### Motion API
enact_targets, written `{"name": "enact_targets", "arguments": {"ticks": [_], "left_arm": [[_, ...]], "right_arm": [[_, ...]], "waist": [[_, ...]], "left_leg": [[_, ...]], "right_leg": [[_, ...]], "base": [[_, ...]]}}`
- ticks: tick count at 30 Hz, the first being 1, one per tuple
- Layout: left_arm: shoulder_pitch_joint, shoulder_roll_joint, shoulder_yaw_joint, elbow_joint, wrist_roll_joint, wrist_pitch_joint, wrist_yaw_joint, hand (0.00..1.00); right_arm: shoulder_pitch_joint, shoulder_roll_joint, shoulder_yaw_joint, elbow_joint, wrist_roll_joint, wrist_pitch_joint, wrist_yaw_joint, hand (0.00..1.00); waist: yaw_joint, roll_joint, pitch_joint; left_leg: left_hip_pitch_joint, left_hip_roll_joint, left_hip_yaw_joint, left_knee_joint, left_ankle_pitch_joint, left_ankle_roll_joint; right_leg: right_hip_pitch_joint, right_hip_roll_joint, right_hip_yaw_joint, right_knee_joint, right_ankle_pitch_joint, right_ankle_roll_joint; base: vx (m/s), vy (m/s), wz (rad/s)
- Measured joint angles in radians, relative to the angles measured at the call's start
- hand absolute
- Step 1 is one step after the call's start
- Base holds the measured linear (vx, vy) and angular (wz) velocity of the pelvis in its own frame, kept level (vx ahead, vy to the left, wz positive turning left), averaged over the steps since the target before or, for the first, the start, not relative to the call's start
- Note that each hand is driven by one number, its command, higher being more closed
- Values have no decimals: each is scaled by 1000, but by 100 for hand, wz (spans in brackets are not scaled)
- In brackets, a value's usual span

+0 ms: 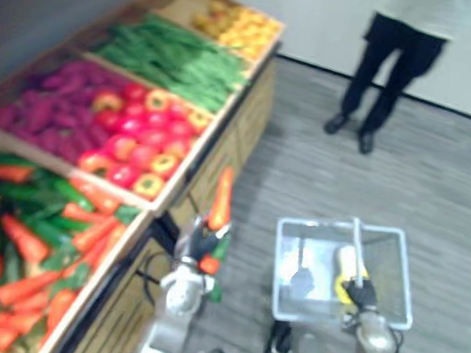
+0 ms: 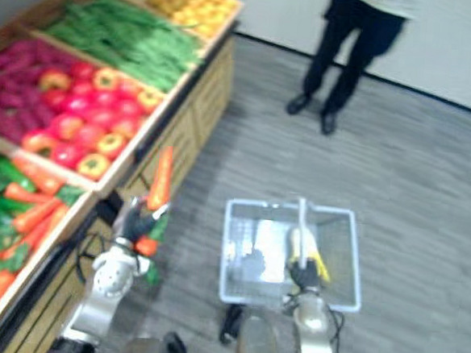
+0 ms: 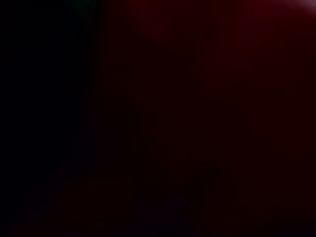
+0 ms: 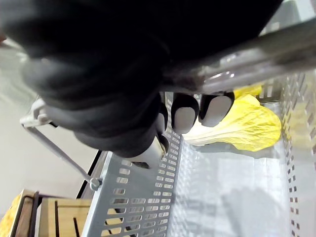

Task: Pick vegetable in the basket

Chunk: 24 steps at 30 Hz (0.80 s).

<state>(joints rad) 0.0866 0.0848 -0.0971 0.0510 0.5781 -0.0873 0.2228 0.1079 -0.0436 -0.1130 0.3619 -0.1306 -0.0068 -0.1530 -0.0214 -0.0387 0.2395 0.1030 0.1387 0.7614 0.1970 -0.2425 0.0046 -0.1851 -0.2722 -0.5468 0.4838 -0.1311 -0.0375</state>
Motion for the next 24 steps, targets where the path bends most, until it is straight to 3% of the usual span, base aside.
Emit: {"name": "enact_targets", "arguments": {"ticks": [1,2,3,4,6,7,9,10,11,13,14,15,19,24], "left_arm": [[6,-4,-8,14,-30,-1,-5,100],[9,-3,-9,39,-59,-2,-12,100],[6,-7,-10,61,-67,-3,-15,100],[8,-15,-25,98,-94,-3,-32,100],[13,-26,-56,122,-109,-8,-45,100],[16,-53,-88,122,-152,-33,-53,100],[19,-71,-99,122,-183,-43,-56,100],[20,-79,-102,123,-200,-44,-57,100],[28,-85,-108,123,-226,-50,-62,100],[35,-79,-126,123,-252,-61,-63,100],[44,-83,-155,123,-276,-67,-73,100],[45,-83,-171,123,-288,-68,-79,100],[44,-78,-249,124,-301,-78,-134,100],[69,-25,-302,126,-340,-78,-208,100]], "right_arm": [[-4,2,9,-1,0,7,9,100],[-5,3,21,-3,0,9,14,100],[-6,-2,28,-4,0,13,20,100],[7,-17,50,-7,4,20,35,100],[41,-35,86,-17,14,23,52,100],[81,-48,124,-40,22,25,66,100],[83,-62,148,-42,23,25,74,100],[81,-65,171,-46,23,25,76,100],[74,-66,189,-55,23,24,77,100],[58,-66,202,-52,24,24,77,100],[59,-67,197,-52,33,21,75,100],[59,-70,195,-51,37,21,75,100],[59,-58,193,-43,71,21,81,100],[65,-47,202,-38,71,22,116,100]], "waist": [[3,1,-3],[4,1,-6],[4,9,-5],[-2,30,-15],[-4,39,-20],[-5,45,-26],[-4,47,-27],[-1,46,-28],[7,43,-28],[7,45,-29],[4,60,-38],[2,73,-45],[7,68,-55],[22,70,-67]], "left_leg": [[1,13,57,12,0,-1],[1,28,107,24,0,-4],[2,44,129,30,3,-8],[4,75,162,36,16,-28],[26,126,191,68,22,-39],[36,172,191,116,23,-39],[34,194,164,167,26,-34],[5,207,85,215,31,-20],[-42,150,-160,222,-4,-55],[-64,79,-339,179,-8,-51],[-62,53,-365,86,51,-40],[-65,55,-360,62,65,-46],[-27,26,-365,-56,65,-69],[-6,-21,-366,-103,81,-56]], "right_leg": [[35,-28,-26,-21,-26,41],[71,-16,-15,-113,-24,106],[73,12,3,-157,-17,110],[79,66,24,-214,20,87],[105,130,60,-279,44,62],[129,177,89,-323,58,41],[140,206,125,-352,71,24],[146,220,156,-371,80,15],[147,223,207,-395,97,7],[153,221,248,-413,117,6],[156,228,261,-424,126,16],[156,236,264,-425,128,18],[155,225,264,-453,158,47],[198,196,266,-534,211,80]], "base": [[-18,-178,-144],[-12,-213,-143],[18,-249,-123],[37,-190,-103],[68,-289,-90],[42,-289,-67],[-6,-151,-67],[-60,-119,-103],[-66,-89,-103],[-49,-31,-86],[-27,15,-52],[-23,71,-31],[-28,128,10],[-36,113,6]]}}
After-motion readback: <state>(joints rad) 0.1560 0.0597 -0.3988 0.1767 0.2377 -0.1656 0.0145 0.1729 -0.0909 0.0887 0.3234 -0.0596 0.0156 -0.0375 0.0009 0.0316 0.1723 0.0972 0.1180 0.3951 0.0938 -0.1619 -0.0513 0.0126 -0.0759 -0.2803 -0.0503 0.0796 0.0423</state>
